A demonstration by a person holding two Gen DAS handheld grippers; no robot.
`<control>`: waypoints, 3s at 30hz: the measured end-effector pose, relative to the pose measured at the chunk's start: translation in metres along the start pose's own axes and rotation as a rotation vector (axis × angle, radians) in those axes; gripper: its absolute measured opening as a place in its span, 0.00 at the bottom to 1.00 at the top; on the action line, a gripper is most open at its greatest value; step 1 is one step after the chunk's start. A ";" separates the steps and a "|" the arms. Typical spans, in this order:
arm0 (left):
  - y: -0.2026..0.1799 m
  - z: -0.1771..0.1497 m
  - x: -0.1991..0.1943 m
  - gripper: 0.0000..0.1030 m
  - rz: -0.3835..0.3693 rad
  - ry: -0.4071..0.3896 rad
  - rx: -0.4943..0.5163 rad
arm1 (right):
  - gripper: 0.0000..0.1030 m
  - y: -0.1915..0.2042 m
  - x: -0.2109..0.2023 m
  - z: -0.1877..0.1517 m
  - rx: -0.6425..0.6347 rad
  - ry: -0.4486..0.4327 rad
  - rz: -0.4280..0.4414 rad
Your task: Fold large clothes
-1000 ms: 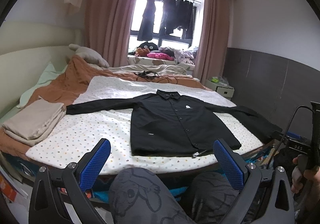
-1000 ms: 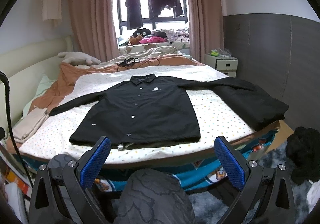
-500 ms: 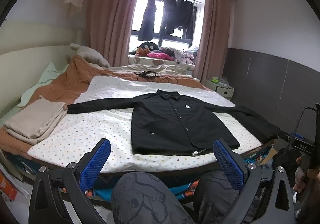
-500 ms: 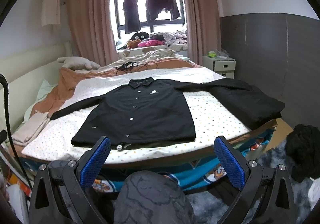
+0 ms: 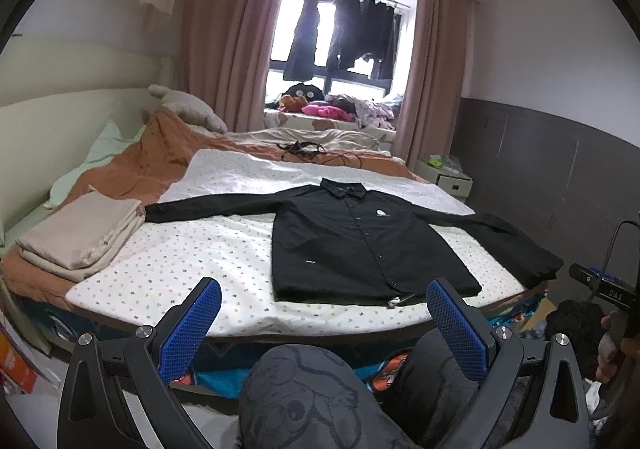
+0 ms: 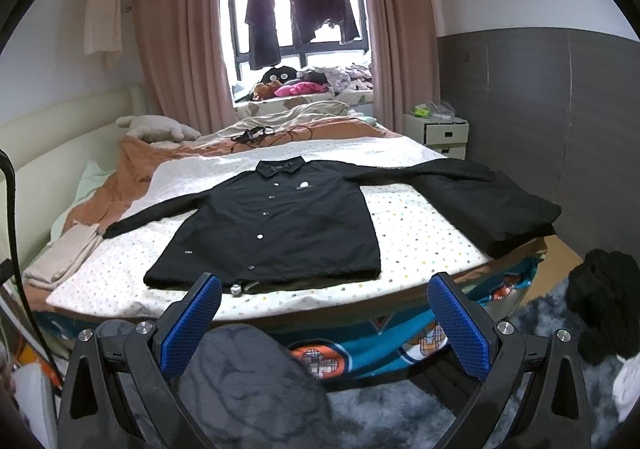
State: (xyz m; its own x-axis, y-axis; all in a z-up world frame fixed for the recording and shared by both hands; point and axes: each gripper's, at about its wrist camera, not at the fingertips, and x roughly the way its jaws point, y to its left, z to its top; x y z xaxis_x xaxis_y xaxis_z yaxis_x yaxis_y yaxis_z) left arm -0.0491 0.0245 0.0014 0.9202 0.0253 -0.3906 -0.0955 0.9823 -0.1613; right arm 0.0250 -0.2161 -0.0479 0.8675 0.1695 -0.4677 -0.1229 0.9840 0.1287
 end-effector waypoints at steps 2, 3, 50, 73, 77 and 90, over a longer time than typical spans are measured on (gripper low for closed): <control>-0.001 0.000 0.001 1.00 0.009 0.004 0.003 | 1.00 -0.002 0.002 0.001 0.005 -0.003 0.008; -0.001 0.001 0.002 1.00 0.016 0.004 0.006 | 1.00 -0.003 0.004 0.002 0.010 -0.005 0.011; 0.057 0.081 0.202 1.00 0.129 0.154 -0.087 | 1.00 0.025 0.217 0.097 0.060 0.095 0.072; 0.162 0.092 0.312 0.97 0.262 0.256 -0.213 | 1.00 0.135 0.367 0.129 0.090 0.182 0.234; 0.188 0.091 0.333 0.94 0.284 0.286 -0.247 | 0.99 0.157 0.397 0.130 0.109 0.210 0.258; 0.297 0.085 0.396 0.83 0.366 0.343 -0.470 | 0.76 0.221 0.497 0.107 0.122 0.357 0.325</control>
State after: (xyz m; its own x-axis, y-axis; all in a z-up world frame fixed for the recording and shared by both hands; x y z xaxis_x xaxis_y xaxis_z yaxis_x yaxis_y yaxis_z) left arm 0.3188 0.3423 -0.1244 0.6325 0.2035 -0.7473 -0.6029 0.7351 -0.3101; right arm 0.4807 0.0801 -0.1584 0.5721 0.4950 -0.6540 -0.2837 0.8675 0.4085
